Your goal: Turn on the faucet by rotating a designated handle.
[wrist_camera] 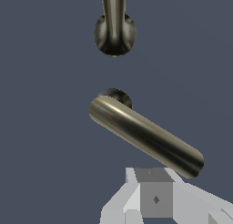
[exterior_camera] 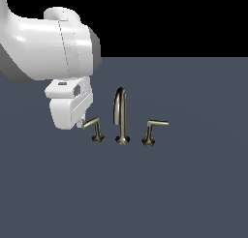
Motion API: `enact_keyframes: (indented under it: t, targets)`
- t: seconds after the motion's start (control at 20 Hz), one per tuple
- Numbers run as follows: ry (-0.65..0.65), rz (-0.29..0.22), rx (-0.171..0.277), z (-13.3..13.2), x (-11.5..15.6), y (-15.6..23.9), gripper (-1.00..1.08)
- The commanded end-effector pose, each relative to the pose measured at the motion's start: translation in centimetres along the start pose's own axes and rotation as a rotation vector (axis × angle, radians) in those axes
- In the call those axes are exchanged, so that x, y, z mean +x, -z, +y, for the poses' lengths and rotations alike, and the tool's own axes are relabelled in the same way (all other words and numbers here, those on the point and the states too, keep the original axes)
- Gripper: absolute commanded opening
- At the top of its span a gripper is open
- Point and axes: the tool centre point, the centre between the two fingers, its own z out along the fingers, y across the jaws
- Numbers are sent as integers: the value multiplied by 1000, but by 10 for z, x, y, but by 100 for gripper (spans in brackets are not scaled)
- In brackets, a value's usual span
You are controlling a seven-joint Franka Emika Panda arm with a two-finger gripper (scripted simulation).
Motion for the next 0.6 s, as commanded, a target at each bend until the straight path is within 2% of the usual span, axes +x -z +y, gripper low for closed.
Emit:
enact_keyframes:
  t: [0.0,0.55]
  targets:
    - [1,2,-2,4,7,0,-100]
    - [-30,7,-9,29,37,1,-100]
